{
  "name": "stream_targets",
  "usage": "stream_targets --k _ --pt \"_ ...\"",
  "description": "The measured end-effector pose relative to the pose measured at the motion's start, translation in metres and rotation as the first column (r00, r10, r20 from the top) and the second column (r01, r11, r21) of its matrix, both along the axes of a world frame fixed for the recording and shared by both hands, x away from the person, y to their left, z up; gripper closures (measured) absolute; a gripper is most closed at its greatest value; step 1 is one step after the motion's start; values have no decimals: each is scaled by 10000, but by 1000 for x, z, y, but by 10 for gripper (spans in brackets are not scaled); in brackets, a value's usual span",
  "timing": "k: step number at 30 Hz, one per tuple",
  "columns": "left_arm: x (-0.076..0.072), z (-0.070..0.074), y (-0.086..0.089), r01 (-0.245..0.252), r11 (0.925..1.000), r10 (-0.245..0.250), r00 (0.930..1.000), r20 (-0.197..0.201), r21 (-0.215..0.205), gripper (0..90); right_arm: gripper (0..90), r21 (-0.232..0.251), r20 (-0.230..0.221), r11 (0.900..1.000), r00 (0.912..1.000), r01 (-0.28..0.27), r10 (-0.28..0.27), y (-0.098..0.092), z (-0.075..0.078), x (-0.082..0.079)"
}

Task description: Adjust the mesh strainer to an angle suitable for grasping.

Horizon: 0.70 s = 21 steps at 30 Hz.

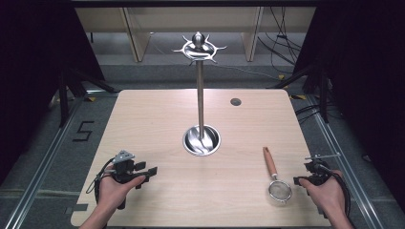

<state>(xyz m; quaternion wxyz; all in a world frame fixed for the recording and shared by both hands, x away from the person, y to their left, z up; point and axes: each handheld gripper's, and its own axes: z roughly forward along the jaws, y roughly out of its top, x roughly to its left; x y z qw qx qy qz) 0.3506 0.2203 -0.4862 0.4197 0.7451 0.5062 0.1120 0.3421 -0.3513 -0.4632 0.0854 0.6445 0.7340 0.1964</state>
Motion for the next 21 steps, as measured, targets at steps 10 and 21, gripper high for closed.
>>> stream_targets --k 10,21 --pt "1 -1 -3 102 9999 -101 9999 -107 58 405 875 -682 597 9952 9954 -708 749 9 11 13" --pt "-2 0 -2 -28 9999 28 10000 -2 -166 405 900 -496 572 9861 9853 -1583 1610 62 36 42"
